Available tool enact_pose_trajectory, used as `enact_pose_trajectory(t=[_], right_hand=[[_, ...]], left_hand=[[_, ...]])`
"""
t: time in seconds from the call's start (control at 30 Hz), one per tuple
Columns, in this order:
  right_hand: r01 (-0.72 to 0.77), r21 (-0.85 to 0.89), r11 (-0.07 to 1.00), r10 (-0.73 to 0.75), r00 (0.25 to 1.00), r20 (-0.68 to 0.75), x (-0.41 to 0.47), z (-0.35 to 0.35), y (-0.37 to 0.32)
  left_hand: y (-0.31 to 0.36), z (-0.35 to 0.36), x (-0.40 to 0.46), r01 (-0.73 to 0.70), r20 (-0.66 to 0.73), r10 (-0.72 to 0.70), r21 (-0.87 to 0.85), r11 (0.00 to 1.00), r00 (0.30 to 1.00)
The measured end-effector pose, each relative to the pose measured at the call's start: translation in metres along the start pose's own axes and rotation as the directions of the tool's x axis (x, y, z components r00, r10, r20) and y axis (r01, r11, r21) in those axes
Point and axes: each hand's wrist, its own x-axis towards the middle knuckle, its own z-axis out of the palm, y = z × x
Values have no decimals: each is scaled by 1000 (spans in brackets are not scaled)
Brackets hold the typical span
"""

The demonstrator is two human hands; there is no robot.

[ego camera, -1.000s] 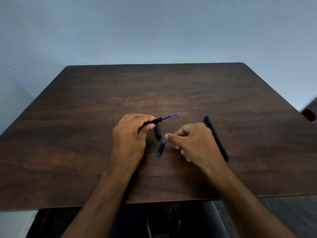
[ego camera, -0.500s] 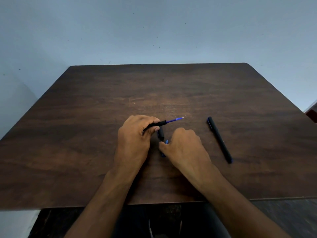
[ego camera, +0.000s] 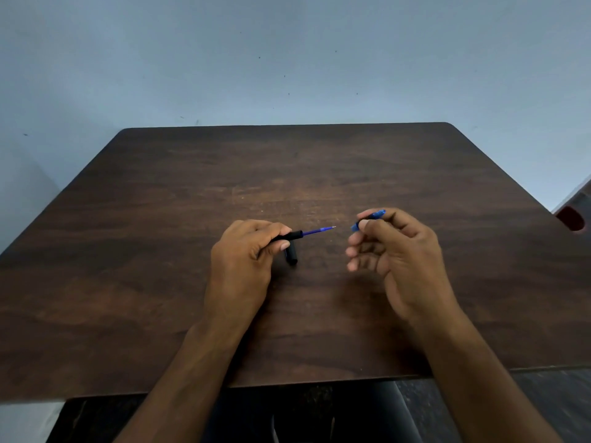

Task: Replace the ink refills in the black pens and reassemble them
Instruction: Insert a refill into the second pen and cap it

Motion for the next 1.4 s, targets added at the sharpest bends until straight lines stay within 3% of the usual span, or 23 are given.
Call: enact_pose_trajectory(t=[0.1,0.4,1.4], right_hand=[[62,25,998,-61,997,-44,0,-1,0],[52,81,995,-46,996,-72,-8,9,3],[-14,45,999,12,998,56,0,29,28]], left_hand=[[0,0,0,12,16,-12,0,1000,1000],[1,-1,1,29,43,-31,34,999,999],[-3,3,-1,-79,60,74,81,994,995]])
